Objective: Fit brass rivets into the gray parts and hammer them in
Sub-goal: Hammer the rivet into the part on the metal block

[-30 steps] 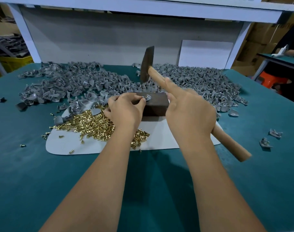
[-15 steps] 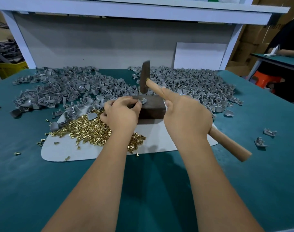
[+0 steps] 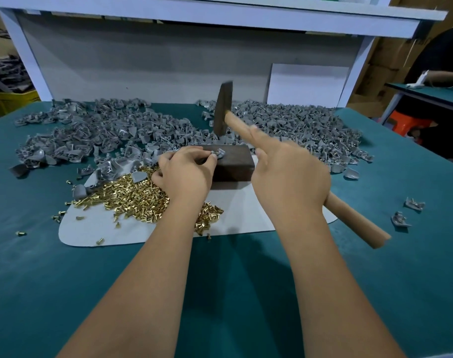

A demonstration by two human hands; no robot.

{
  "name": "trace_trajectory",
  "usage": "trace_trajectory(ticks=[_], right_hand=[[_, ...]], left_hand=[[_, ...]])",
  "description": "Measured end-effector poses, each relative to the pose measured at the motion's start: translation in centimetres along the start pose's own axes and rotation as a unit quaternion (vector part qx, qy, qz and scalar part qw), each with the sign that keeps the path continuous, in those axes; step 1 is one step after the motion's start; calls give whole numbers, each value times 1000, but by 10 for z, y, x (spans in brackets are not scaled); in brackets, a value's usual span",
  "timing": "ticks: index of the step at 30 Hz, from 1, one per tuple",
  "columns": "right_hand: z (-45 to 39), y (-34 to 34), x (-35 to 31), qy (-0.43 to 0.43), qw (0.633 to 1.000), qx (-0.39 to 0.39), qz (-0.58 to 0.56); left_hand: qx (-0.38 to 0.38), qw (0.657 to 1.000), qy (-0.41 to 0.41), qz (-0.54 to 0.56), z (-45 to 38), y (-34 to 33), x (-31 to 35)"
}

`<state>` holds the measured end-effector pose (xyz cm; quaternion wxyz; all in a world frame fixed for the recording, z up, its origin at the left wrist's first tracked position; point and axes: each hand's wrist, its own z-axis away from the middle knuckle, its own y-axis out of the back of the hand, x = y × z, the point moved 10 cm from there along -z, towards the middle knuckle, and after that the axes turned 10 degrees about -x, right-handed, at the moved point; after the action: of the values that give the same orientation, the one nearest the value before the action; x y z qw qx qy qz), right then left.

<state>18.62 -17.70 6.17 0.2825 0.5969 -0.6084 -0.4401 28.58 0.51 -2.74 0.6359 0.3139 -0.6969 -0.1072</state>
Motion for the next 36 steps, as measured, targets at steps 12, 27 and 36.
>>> trace_trajectory(ticks=[12, 27, 36], right_hand=[[0, -5, 3, -4, 999, -14, -34], [-2, -16, 6, -10, 997, -40, -60], [-7, -11, 36, -77, 995, 23, -62]], left_hand=[[1, 1000, -14, -2, 0, 0, 1], [-17, 1000, -12, -1, 4, 0, 3], [-74, 991, -25, 110, 6, 0, 7]])
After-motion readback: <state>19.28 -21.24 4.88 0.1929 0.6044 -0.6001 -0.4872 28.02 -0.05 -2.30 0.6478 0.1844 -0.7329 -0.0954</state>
